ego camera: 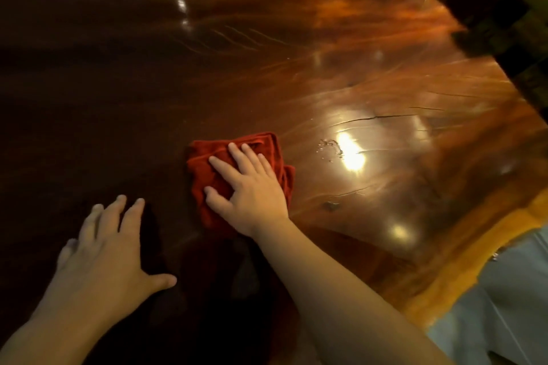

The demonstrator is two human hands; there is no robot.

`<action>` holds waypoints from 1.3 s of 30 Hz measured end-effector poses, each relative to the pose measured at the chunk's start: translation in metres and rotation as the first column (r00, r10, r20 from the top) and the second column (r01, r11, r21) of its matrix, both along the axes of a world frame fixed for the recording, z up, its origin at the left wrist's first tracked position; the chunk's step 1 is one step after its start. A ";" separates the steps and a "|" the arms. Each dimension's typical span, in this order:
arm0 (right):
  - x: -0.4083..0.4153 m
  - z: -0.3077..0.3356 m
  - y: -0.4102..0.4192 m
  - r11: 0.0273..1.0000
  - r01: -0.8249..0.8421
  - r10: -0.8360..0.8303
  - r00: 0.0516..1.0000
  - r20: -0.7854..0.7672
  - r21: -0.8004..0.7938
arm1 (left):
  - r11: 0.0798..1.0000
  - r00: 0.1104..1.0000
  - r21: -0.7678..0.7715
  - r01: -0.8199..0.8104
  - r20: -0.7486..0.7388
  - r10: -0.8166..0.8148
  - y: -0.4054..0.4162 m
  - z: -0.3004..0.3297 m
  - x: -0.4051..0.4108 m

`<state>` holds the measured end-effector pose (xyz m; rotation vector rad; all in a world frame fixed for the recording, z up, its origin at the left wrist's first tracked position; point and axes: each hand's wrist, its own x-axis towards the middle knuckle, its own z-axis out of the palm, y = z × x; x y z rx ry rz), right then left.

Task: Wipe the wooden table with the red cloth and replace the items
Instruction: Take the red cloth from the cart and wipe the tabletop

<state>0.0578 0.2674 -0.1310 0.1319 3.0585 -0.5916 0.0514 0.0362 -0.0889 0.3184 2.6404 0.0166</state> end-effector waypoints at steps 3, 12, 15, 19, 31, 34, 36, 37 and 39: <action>0.007 -0.003 0.049 0.994 0.108 -0.108 0.994 0.004 0.017 | 0.995 0.995 0.024 0.096 -0.004 -0.096 0.035 0.000 -0.001; 0.054 -0.005 0.160 0.926 0.376 -0.377 0.926 0.010 0.032 | 0.965 0.964 0.005 0.264 0.030 -0.264 0.112 0.000 0.001; 0.091 -0.004 0.215 0.859 0.510 -0.510 0.860 -0.004 0.042 | 0.957 0.957 -0.015 0.289 0.046 -0.288 0.122 -0.002 0.003; 0.171 -0.002 0.292 0.693 0.699 -0.719 0.690 0.085 0.177 | 0.961 0.959 -0.001 0.276 0.067 -0.276 0.128 -0.005 0.001; 0.173 -0.007 0.272 0.680 0.709 -0.730 0.679 0.083 0.188 | 0.963 0.962 0.060 0.264 0.053 -0.267 0.111 -0.006 0.007; 0.153 -0.005 0.236 0.730 0.650 -0.676 0.732 0.086 0.211 | 0.971 0.969 0.079 0.226 0.081 -0.232 0.092 -0.006 0.013; 0.140 -0.004 0.210 0.757 0.613 -0.643 0.761 0.090 0.227 | 0.975 0.974 0.095 0.198 0.088 -0.207 0.080 -0.006 0.017; 0.132 -0.003 0.191 0.776 0.587 -0.618 0.780 0.094 0.231 | 0.979 0.979 0.098 0.178 0.085 -0.187 0.067 -0.004 0.019; 0.120 -0.001 0.158 0.805 0.547 -0.580 0.807 0.109 0.230 | 0.984 0.984 0.099 0.149 0.088 -0.158 0.047 -0.002 0.021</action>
